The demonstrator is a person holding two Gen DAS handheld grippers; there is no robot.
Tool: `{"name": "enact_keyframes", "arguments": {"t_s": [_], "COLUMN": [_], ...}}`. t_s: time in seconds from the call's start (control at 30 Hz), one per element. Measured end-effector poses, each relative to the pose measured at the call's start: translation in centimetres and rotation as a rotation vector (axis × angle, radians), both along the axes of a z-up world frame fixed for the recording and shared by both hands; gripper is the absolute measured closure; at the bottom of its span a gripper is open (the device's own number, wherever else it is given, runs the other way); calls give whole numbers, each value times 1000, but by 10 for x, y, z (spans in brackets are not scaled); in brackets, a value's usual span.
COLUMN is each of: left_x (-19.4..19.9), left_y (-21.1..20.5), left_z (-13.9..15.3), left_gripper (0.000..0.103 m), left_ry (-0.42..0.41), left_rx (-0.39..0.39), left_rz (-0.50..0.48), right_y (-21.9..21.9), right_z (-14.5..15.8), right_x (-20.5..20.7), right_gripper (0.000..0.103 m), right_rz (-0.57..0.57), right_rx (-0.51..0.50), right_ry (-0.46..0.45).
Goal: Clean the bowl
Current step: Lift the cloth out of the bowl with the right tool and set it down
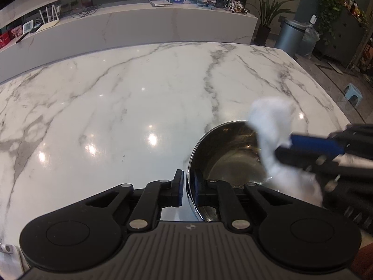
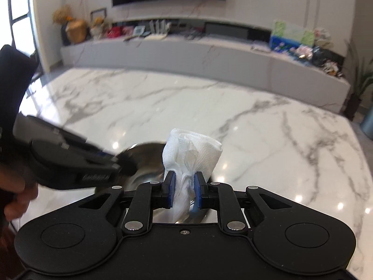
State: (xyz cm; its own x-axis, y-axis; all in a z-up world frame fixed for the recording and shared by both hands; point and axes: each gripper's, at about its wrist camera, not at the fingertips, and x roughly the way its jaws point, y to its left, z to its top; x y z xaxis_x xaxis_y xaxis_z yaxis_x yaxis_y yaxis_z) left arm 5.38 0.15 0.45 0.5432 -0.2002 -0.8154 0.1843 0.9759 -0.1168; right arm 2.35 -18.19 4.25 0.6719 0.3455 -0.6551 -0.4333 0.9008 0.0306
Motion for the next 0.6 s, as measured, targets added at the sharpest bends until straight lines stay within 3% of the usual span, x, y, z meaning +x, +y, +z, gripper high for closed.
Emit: {"name": "enact_keyframes", "arguments": {"t_s": [0.1,0.27,0.33,0.6], "left_x": [0,-1,-2,-2], "left_y": [0,-3,-4,-5], "left_z": [-3,-8,-9,-9], "left_gripper": [87,87,87,86], "left_ry": [22,40,43,47], "left_rx": [-4,7,10,17], "left_rz": [12,-1,-4,-6], "right_y": [-7,-15,-18,-21], "right_z": [3,0,-2,-25], "right_x": [2,7,9,15], "right_gripper": [88,89,93,94], "right_rz": [-59,-135,-164,-179], "right_rx": [4,-20,-52,-101], "right_ry": [-33,-46,-47,41]}}
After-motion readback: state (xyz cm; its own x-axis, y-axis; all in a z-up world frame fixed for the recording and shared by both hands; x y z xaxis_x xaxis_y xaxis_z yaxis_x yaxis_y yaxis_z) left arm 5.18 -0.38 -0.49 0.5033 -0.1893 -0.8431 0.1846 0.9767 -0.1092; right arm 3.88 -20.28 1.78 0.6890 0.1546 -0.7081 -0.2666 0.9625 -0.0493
